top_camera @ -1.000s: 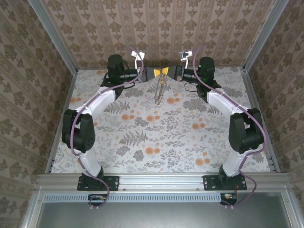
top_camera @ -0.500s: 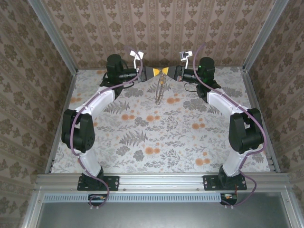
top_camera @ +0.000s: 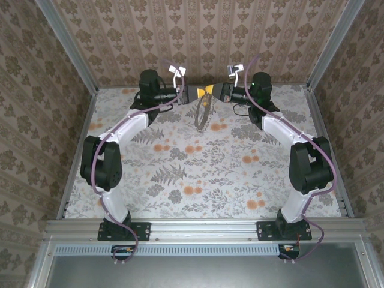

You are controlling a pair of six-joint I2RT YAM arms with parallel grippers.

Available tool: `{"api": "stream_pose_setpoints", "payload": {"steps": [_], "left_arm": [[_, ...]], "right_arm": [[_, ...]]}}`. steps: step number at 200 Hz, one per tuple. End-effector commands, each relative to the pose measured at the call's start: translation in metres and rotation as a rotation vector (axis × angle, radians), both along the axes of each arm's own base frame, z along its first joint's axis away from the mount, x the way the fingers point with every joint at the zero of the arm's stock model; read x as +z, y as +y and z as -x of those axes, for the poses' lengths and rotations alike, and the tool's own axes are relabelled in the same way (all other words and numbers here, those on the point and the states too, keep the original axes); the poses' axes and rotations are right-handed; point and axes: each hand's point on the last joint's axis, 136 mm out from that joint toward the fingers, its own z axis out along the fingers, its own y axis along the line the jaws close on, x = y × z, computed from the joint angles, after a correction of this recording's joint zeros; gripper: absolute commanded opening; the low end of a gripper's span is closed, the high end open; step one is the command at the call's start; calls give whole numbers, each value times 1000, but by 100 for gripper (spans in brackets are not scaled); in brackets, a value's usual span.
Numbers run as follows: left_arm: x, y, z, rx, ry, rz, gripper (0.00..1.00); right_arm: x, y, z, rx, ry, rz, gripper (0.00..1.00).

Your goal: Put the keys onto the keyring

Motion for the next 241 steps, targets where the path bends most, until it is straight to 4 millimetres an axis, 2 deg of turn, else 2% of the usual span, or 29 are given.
{"api": "stream_pose_setpoints", "payload": {"steps": [1,21,61,117,127,135,163,181,189,209,241], "left_arm": [[11,-4,3,-21,-49,13,33],[13,-4,2,-13,-53,14,31],[15,-3,1,-3,-57,19,16],[15,-8,3,-16,-57,24,13],[15,-9,2,-15,-58,25,9],[16,-10,3,-15,-59,26,0],[18,-9,-1,17,-61,42,0],[22,-6,-2,41,-68,60,0],[23,-5,-2,45,-69,67,0],[29,-1,-2,54,-74,88,0],[33,-1,0,48,-76,99,0]], "right_arm": [[5,1,3,13,-41,-11,0],[5,1,3,13,-40,-11,0],[3,1,3,16,-37,-9,0],[3,3,4,23,-35,-10,0],[3,3,4,23,-36,-10,0],[3,3,5,23,-35,-10,0],[4,1,4,11,-29,-11,0],[5,-6,3,-14,-28,-17,22],[6,-10,3,-29,-31,-20,27],[9,-19,4,-51,-37,-31,36],[7,-30,9,-78,-41,-41,43]]}}
